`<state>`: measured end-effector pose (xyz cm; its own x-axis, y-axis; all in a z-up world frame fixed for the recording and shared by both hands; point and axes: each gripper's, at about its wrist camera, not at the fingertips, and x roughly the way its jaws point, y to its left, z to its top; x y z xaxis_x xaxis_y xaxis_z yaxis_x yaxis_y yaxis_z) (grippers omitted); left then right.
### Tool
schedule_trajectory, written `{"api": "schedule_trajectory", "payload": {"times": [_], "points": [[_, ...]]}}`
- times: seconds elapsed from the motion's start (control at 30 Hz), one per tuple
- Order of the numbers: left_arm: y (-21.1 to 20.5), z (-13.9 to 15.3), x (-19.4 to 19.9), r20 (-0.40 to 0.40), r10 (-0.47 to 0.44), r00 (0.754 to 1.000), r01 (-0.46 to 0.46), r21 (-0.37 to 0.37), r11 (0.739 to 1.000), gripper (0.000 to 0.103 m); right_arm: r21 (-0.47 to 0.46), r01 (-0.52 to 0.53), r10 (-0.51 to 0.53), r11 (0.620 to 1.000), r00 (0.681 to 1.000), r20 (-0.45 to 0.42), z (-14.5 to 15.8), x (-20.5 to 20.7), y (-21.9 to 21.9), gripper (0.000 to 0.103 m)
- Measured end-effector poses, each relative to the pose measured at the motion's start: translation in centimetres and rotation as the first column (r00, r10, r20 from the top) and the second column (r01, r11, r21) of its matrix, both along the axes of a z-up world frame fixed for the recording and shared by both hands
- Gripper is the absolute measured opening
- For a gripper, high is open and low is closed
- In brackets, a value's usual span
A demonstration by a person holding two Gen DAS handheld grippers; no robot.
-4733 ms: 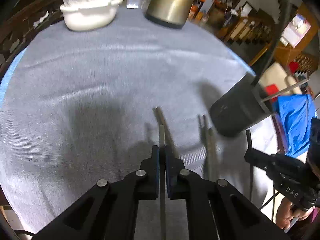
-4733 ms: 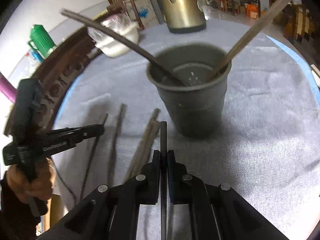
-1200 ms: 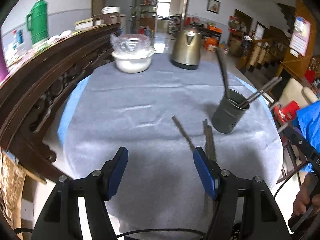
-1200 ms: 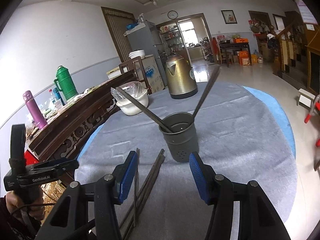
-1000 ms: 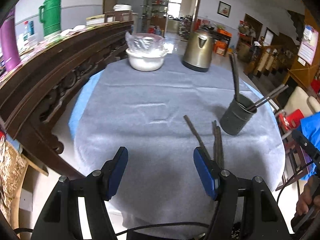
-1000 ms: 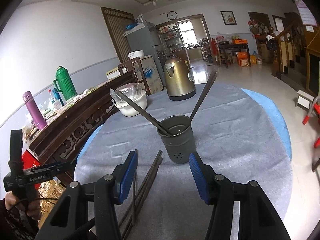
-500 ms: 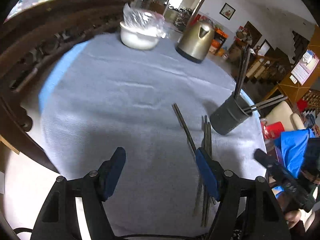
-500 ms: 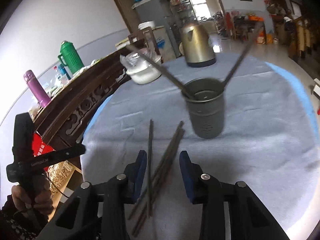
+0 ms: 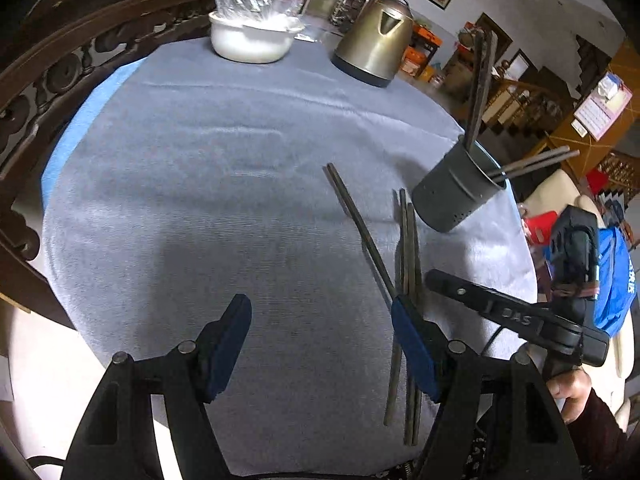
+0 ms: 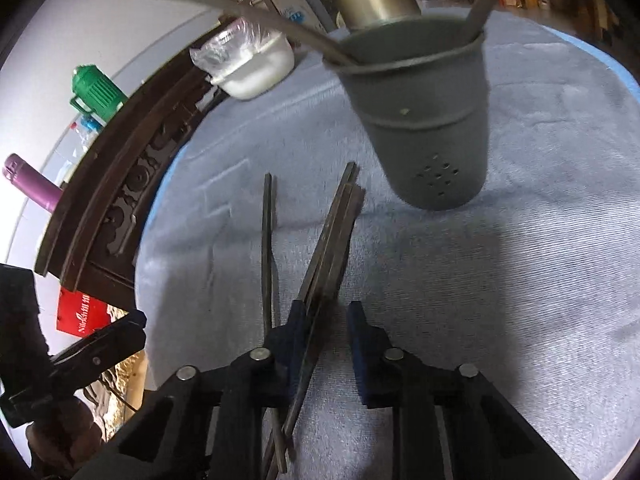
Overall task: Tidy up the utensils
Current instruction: 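Lower the right tool toward the remaining chopsticks while the left tool approaches them, then close the right tool on one dark chopstick while the left tool grasps another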
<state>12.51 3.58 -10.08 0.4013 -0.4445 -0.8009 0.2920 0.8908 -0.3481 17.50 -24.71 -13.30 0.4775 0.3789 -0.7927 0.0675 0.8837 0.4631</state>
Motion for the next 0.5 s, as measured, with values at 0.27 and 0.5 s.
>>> {"api": "schedule_trajectory", "payload": {"times": [0.27, 0.5], "points": [[-1.2, -0.4, 0.4, -0.015, -0.034, 0.999, 0.034, 0.004, 0.999, 0.073, -0.037, -0.019, 0.018, 0.999, 1.0, -0.01, -0.3, -0.2, 0.5, 0.016], [-3.0, -1.1, 1.2, -0.043, -0.074, 0.996, 0.075, 0.011, 0.997, 0.073, -0.041, 0.022, -0.024, 0.999, 0.999, -0.036, -0.4, -1.1, -1.4, 0.016]]}}
